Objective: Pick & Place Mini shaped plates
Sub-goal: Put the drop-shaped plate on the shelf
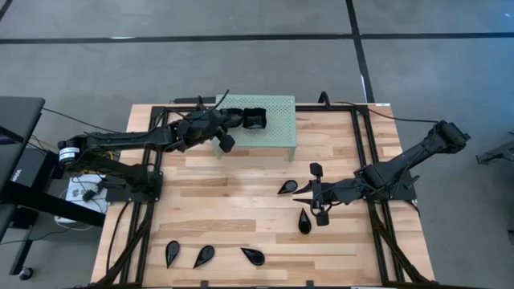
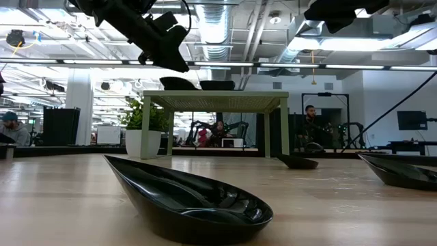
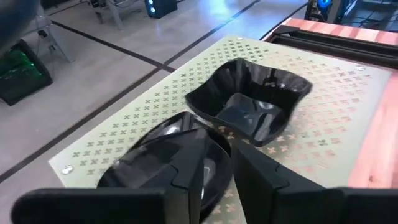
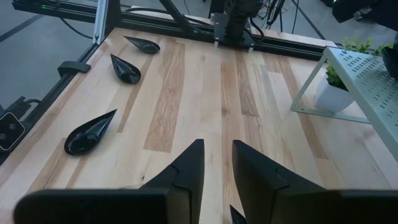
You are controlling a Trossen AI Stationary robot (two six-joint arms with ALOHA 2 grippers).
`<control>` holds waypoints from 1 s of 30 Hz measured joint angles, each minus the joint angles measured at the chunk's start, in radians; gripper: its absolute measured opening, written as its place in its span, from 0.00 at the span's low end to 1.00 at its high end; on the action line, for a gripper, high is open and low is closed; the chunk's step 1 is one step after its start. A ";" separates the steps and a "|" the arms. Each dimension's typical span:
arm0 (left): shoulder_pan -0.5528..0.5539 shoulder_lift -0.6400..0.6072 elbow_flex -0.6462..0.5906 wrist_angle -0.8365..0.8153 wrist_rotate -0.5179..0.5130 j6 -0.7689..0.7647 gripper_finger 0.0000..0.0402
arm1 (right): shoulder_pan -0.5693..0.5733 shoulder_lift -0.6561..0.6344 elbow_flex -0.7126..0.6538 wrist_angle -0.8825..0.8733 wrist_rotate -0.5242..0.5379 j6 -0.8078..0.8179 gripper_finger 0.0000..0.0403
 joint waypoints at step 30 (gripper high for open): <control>-0.550 0.033 0.001 0.008 0.309 -0.103 0.21 | -0.002 0.026 0.000 0.008 0.002 0.145 0.19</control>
